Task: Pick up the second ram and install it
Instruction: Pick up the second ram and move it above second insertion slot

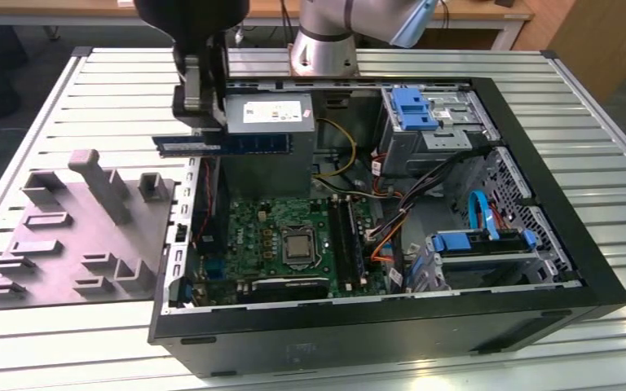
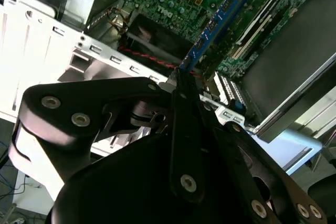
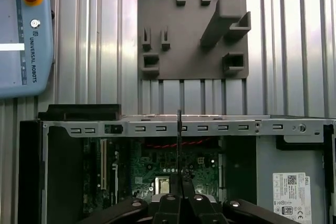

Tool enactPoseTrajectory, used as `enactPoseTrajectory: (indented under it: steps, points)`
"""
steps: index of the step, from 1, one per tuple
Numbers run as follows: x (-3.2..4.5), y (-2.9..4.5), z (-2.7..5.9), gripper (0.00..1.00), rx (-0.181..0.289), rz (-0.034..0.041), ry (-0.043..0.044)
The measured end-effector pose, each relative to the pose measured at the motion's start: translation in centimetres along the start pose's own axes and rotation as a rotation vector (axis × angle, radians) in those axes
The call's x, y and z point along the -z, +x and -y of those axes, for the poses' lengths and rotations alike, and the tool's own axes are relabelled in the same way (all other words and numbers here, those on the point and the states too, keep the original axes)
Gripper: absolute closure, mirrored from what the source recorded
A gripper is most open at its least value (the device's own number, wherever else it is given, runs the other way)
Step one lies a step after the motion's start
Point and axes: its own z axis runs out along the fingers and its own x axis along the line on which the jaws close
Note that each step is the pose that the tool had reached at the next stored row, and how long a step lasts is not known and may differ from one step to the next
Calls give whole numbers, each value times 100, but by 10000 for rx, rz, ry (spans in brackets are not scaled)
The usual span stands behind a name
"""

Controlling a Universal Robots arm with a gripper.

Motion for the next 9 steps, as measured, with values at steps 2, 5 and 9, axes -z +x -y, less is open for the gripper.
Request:
enactPoseTrajectory:
  steps: [2,5,9]
  points:
    - [-11,-1,45,88,-1,1,1]
    - [-28,-3,114,88,-4,1,0]
    - [-43,-6,240,88,-4,1,0]
